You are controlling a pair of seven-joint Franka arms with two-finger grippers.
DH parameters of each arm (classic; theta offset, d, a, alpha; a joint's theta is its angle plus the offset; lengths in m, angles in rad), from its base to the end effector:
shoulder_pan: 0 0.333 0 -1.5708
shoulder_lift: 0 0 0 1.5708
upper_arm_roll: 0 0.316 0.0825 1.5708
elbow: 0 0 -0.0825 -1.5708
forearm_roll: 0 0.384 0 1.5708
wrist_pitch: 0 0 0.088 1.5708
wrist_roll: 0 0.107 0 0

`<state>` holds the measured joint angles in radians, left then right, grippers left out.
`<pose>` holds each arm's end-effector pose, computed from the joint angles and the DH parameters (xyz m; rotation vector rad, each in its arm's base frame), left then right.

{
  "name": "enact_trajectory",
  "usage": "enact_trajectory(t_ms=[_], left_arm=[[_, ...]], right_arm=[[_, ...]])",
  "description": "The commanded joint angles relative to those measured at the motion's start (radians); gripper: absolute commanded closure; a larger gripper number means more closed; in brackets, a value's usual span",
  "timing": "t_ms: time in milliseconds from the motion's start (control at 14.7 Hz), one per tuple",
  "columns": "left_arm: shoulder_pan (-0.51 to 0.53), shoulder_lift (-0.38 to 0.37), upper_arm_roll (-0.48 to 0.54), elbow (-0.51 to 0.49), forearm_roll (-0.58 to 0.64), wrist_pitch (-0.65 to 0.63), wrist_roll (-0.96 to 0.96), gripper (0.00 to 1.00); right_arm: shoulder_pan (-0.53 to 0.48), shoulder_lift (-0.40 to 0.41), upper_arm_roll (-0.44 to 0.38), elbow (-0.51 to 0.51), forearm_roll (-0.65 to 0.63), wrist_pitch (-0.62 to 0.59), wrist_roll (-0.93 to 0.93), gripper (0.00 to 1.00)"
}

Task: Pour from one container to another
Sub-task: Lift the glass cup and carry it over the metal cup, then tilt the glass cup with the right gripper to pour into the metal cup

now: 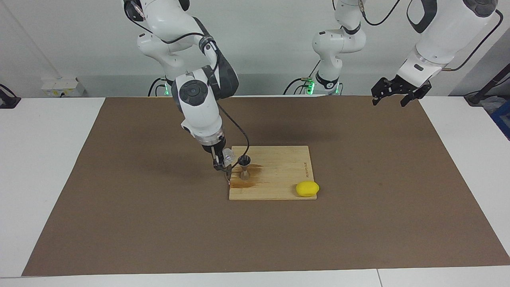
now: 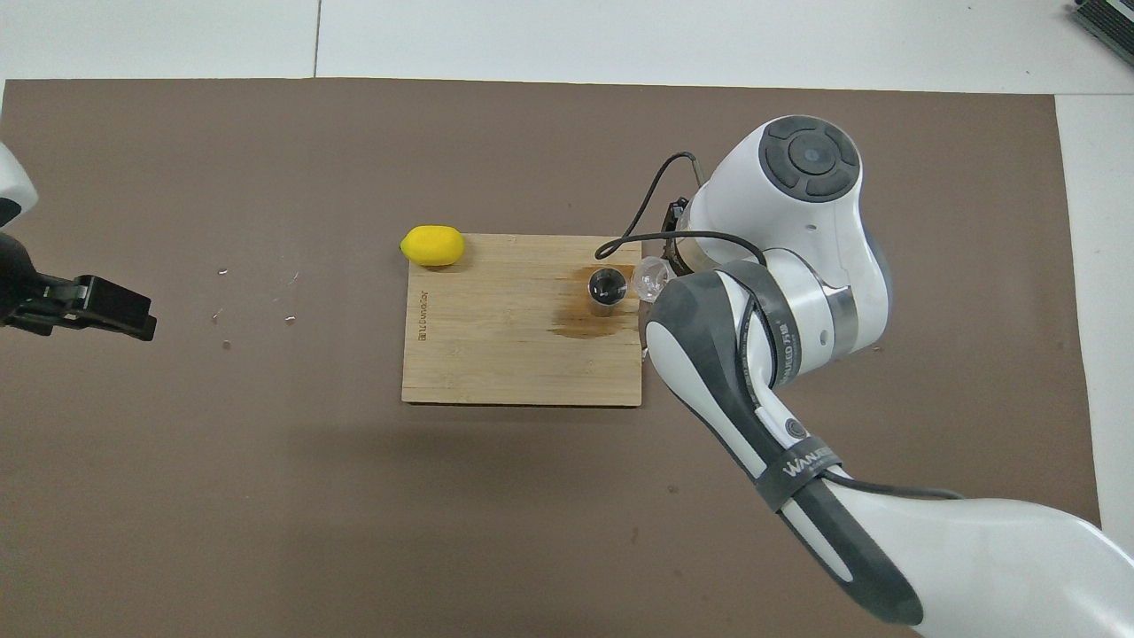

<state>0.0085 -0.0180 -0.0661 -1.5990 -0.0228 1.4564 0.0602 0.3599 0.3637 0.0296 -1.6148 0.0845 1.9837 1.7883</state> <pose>0.5346 -0.0338 0.6119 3.1083 -0.1850 -0.1943 0.6125 0.2548 0.4163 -2.3317 2.0337 0.1170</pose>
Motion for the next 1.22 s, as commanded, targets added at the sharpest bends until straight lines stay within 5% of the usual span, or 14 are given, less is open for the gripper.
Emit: enact_trajectory(t_ms=[0,408,1155], left_arm=[[0.013,-0.013,-0.006,-0.019,0.009,0.010,0.007,0.00],[0.013,-0.005,-0.006,-0.021,0.012,0.152,0.012,0.00],[0.010,-0.016,-0.008,-0.032,0.011,0.101,0.006,0.00]], right_arm=[[0.007,0.017,0.000,0.039,-0.051,-0.022,0.026,1.00],[0.024,0.026,0.000,0.058,-0.103,-0.036,0.026,1.00],[0.073,0.084,0.003,0.150,-0.216,-0.069,0.026,1.00]])
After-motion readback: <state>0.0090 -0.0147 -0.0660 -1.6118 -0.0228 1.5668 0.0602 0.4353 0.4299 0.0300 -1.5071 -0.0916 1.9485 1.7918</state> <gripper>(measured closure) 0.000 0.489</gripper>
